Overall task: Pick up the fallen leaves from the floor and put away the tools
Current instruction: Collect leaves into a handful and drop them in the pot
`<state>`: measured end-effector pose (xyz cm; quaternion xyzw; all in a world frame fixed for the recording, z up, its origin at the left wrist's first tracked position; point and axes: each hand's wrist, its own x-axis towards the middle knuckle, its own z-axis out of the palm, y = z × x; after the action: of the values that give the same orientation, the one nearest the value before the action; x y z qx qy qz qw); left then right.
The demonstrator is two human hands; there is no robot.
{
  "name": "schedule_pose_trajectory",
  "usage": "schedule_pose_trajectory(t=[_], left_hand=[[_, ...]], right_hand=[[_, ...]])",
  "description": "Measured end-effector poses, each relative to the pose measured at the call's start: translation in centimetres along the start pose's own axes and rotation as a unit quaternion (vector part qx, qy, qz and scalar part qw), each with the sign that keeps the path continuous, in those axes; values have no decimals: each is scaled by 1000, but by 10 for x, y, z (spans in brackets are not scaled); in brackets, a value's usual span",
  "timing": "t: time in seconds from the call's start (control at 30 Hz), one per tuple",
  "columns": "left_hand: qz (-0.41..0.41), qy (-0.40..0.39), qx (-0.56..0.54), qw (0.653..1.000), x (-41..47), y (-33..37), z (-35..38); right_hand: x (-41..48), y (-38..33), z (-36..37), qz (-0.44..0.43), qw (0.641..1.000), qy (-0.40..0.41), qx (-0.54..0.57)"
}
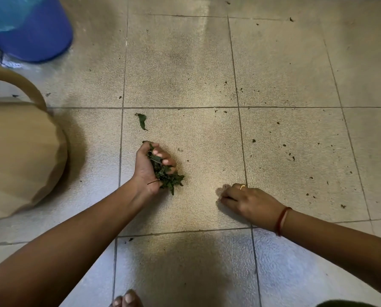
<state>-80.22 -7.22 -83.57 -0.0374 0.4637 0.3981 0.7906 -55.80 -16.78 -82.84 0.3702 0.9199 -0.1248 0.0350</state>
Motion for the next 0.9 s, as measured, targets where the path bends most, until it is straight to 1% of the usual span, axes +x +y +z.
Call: schedule_pose_trajectory(t=[0.1, 0.13, 0.17, 0.2, 0.23, 0.27, 0.3, 0.33, 0.37, 0.4, 0.47, 0.57, 0.6, 0.67, 0.73, 0.83, 0.9], left_hand=[[-7, 7, -5, 1000, 2, -1, 1], [-11, 11, -2, 1000, 2, -1, 0], [-16, 11, 2, 1000, 1, -3, 0], [-17, 12, 6, 1000, 0, -4, 0], [-18, 14, 14, 1000, -3, -7, 1], [-17, 21, 22, 999, -3, -9, 1], [-19, 28, 25, 999, -3, -12, 1], [-22, 44, 30, 998, -4, -14, 3], [-28, 57, 33, 997, -6, -15, 4], [-30, 67, 37, 997, -7, -17, 5], [-27, 61, 16, 998, -11, -17, 11], [6, 42, -21, 999, -12, -15, 17], [21, 49, -15, 998, -11, -12, 18], [34, 68, -25, 997, -11, -10, 15], [24, 55, -47, 997, -13, -6, 11], [44, 60, -43, 996, -10, 6, 5], [71, 65, -61, 993, -6, 14, 1]], right_hand=[[15, -3, -2, 46, 998, -20, 41], [21, -3, -1, 84, 993, -14, 77], [28, -4, -6, 139, 981, 5, 134], [38, -4, -13, 200, 957, 32, 208], [50, -5, -22, 255, 922, 64, 286], [65, -9, -33, 284, 883, 95, 360], [80, -13, -44, 289, 855, 122, 414], [94, -19, -55, 280, 838, 141, 447], [109, -27, -64, 265, 827, 148, 472], [121, -34, -71, 250, 826, 148, 484], [140, -46, -76, 230, 840, 144, 470], [157, -53, -75, 237, 863, 145, 421], [160, -54, -73, 234, 882, 138, 384], [166, -57, -70, 211, 932, 115, 270], [171, -62, -68, 177, 961, 113, 179], [173, -74, -66, 112, 986, 98, 70], [170, -78, -66, 84, 987, 128, 56]])
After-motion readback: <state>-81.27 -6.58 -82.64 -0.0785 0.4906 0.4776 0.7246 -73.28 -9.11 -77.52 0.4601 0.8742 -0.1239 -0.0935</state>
